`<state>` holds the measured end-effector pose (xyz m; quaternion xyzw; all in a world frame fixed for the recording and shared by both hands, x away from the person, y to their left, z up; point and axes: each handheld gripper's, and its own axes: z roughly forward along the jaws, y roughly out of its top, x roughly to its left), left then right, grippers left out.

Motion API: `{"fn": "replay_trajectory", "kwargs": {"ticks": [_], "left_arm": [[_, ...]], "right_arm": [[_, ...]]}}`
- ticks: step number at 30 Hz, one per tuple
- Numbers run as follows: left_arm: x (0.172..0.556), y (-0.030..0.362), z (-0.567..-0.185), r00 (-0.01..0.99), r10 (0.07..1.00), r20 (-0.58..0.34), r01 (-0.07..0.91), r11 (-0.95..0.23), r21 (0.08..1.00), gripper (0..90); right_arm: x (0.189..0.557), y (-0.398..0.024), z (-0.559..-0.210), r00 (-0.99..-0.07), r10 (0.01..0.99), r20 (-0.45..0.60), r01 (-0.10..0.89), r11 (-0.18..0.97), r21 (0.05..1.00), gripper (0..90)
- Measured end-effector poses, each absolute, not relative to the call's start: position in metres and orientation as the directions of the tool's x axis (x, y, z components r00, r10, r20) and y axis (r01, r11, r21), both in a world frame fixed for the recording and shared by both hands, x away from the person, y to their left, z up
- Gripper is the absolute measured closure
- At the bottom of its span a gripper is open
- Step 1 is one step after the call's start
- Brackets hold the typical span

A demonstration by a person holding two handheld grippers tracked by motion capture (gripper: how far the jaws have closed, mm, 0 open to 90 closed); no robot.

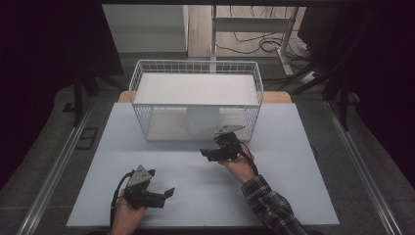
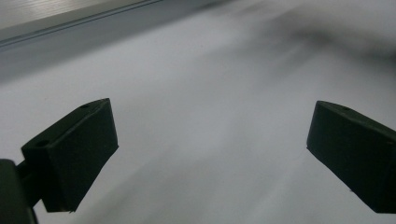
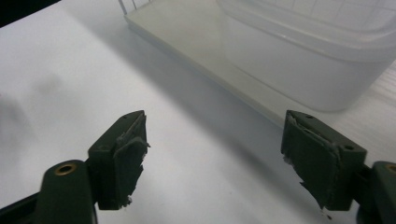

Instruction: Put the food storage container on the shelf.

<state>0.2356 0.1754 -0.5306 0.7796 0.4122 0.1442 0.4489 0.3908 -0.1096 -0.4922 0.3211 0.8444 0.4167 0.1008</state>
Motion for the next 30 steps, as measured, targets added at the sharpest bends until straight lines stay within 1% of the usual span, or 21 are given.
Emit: {"fn": "replay_trajectory", "kwargs": {"ticks": [4, 6, 7, 10, 18, 30], "left_arm": [[0.236, 0.175, -0.531, 0.621, 0.770, -0.148, 0.516, -0.259, 0.817, 1.5], [0.236, 0.175, -0.532, 0.622, 0.768, -0.154, 0.521, -0.259, 0.813, 1.5], [0.236, 0.175, -0.532, 0.622, 0.768, -0.154, 0.521, -0.259, 0.813, 1.5], [0.236, 0.175, -0.531, 0.623, 0.767, -0.153, 0.521, -0.262, 0.812, 1.5], [0.236, 0.175, -0.532, 0.624, 0.767, -0.150, 0.519, -0.264, 0.813, 1.4], [0.236, 0.175, -0.531, 0.628, 0.766, -0.138, 0.508, -0.270, 0.818, 1.2]], "right_arm": [[0.388, -0.111, -0.493, -0.776, 0.624, 0.094, 0.455, 0.451, 0.768, 18.4], [0.384, -0.114, -0.493, -0.778, 0.623, 0.081, 0.443, 0.454, 0.773, 14.6], [0.384, -0.114, -0.493, -0.778, 0.623, 0.081, 0.443, 0.454, 0.773, 14.6], [0.381, -0.119, -0.491, -0.780, 0.620, 0.085, 0.439, 0.444, 0.781, 10.8], [0.372, -0.129, -0.487, -0.780, 0.619, 0.088, 0.435, 0.436, 0.788, 6.9], [0.355, -0.144, -0.483, -0.780, 0.617, 0.102, 0.439, 0.425, 0.791, 3.9]]}}
